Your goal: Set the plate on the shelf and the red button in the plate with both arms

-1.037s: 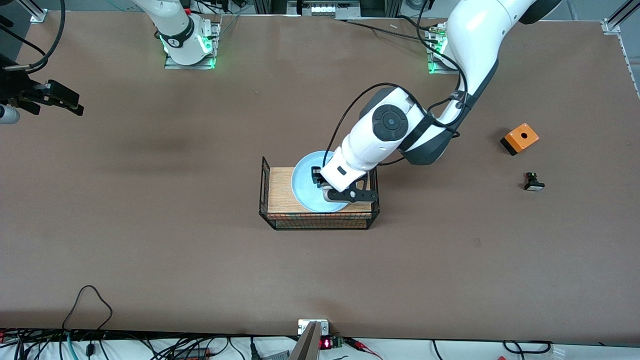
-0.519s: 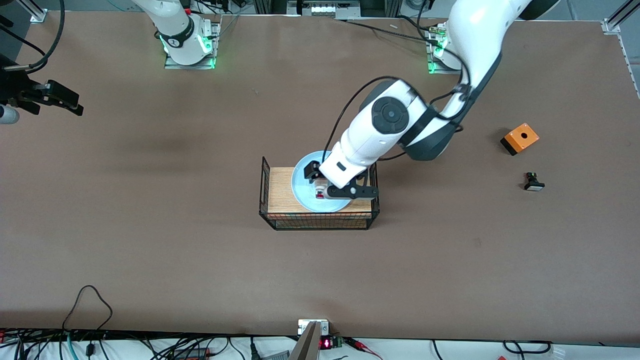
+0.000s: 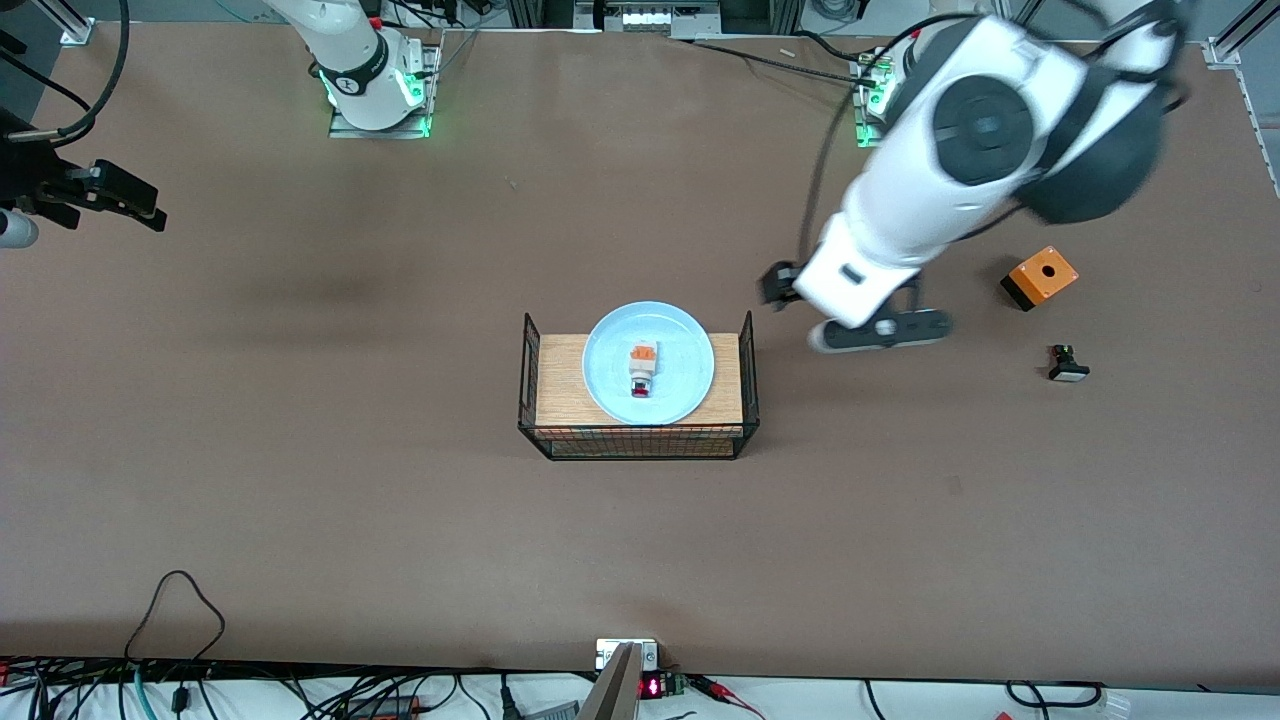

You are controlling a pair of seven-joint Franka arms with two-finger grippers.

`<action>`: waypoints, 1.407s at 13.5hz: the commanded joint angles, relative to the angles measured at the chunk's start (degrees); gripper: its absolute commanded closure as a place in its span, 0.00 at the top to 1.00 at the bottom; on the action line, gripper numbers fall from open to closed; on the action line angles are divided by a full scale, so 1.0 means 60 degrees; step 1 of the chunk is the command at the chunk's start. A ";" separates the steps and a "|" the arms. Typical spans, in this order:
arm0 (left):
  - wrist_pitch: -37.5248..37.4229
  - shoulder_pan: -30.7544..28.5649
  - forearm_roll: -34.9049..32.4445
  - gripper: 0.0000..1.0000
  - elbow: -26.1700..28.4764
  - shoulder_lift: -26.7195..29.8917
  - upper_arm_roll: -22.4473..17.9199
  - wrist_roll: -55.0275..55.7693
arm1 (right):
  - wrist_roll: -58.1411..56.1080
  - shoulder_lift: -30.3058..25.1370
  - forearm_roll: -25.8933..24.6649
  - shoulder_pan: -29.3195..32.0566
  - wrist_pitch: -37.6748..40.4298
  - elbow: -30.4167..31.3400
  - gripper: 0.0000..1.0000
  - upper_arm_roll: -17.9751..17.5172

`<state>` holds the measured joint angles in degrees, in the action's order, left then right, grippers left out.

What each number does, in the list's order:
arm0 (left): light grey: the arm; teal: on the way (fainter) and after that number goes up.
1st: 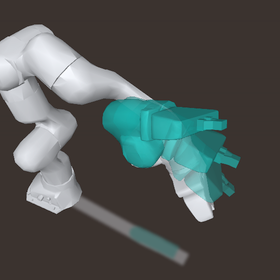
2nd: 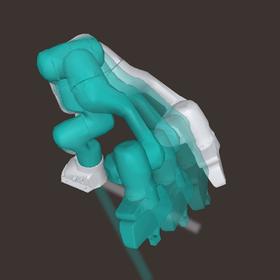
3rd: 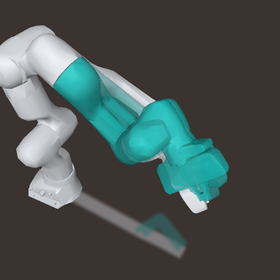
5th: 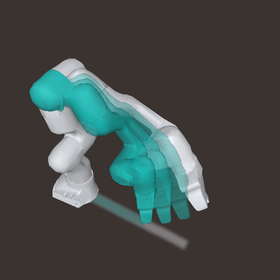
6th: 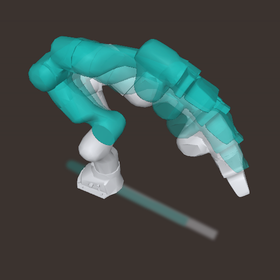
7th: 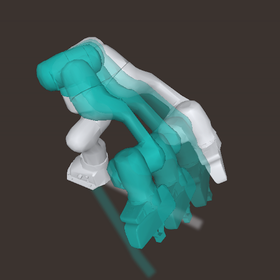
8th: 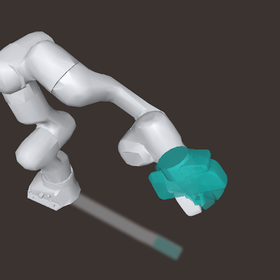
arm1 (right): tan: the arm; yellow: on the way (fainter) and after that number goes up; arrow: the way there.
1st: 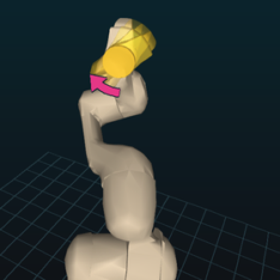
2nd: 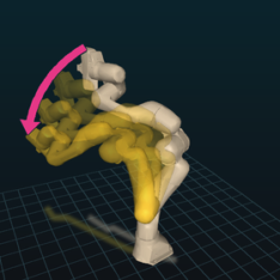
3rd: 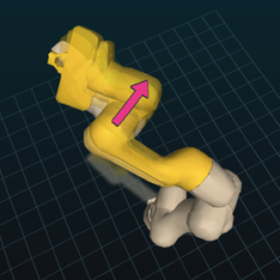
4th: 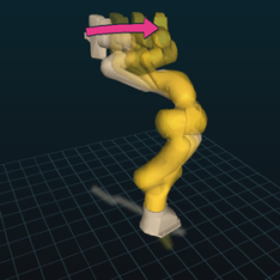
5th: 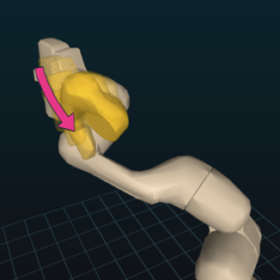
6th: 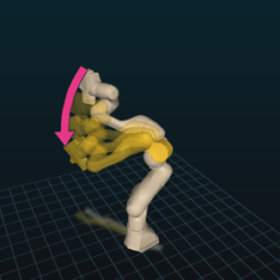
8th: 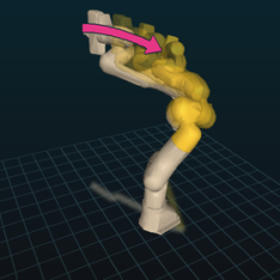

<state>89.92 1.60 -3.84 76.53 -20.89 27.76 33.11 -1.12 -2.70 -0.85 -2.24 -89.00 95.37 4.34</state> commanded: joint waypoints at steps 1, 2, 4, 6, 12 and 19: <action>-0.0352 -0.1172 -0.0093 1.00 0.0282 0.0317 -0.0054 -0.2681 | 0.0114 -0.0239 -0.0122 0.0021 -0.0021 0.0204 1.00 -0.0035; -0.0352 -0.1146 -0.0165 1.00 0.0500 0.0753 -0.0607 -0.3576 | 0.0114 -0.0239 -0.0122 0.0021 -0.0021 0.0204 1.00 -0.0035; -0.0178 -0.0228 -0.0092 1.00 0.1464 0.1662 -0.2610 -0.4533 | 0.0114 -0.0239 -0.0122 0.0021 -0.0021 0.0204 1.00 -0.0035; 0.0536 0.0463 -0.0019 1.00 0.2823 0.2613 -0.3845 -0.5280 | 0.0114 -0.0239 -0.0122 0.0021 -0.0035 0.0204 1.00 -0.0035; 0.1629 0.0319 0.0508 1.00 0.4635 0.3995 -0.4493 -0.6397 | 0.0114 -0.0224 -0.0122 0.0021 -0.0035 0.0204 1.00 -0.0035; 0.0878 0.0334 0.0538 1.00 0.4062 0.3878 -0.4846 -0.5650 | 0.0114 -0.0224 -0.0122 0.0036 -0.0035 0.0204 1.00 -0.0005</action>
<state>96.28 3.05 -1.49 101.83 2.51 -0.75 -2.29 -1.10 -2.71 -0.85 -2.23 -89.01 95.39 4.45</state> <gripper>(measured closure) 0.000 0.000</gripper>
